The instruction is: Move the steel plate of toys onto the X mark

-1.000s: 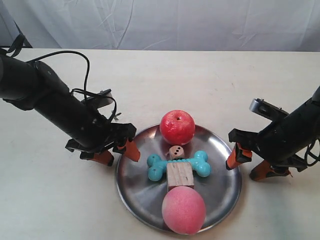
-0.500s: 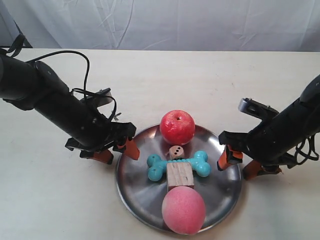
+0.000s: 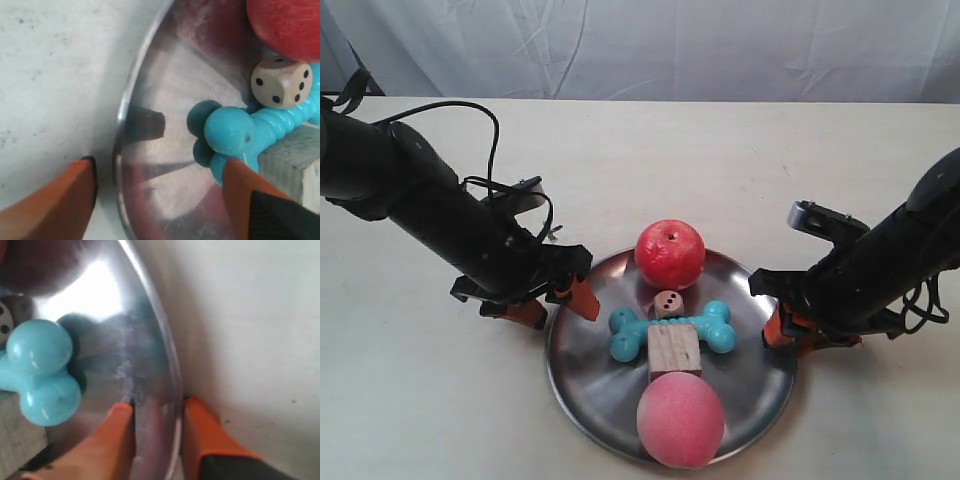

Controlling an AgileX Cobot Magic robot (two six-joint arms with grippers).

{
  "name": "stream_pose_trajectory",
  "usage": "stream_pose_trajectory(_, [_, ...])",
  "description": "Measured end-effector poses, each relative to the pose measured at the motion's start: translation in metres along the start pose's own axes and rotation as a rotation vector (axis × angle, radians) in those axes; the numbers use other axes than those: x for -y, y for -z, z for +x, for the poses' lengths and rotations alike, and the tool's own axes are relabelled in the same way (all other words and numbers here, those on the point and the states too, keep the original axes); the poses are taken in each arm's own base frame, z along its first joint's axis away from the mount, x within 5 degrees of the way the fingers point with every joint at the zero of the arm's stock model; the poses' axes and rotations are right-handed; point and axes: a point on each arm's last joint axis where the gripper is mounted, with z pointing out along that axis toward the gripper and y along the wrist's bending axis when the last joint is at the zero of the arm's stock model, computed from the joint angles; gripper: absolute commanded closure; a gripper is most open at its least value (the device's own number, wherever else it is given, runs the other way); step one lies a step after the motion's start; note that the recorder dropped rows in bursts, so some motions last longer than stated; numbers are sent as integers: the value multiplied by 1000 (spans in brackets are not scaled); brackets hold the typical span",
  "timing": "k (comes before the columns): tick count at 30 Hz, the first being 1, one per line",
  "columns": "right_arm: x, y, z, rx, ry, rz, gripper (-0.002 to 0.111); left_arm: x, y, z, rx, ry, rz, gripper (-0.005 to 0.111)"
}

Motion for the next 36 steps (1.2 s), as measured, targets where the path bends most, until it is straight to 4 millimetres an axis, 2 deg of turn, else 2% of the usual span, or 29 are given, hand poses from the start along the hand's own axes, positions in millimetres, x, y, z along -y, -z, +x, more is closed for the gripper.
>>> stream_pose_trajectory(4, [1,-2,0,0,-4,6,109,1,0,1,-15,0,8,40])
stream_pose_trajectory(12, [1,-3,0,0,-19,-3,109,1,0,2,-22,0,12,43])
stream_pose_trajectory(14, [1,-3,0,1,-20,-4,109,1,0,2,-22,2,12,54])
stream_pose_trajectory(21, [1,-3,0,1,-21,-5,109,-7,0,1,-21,-20,-40,107])
stream_pose_trajectory(36, [0,-3,1,-10,-24,-15,109,-9,1,1,-30,-1,-43,107])
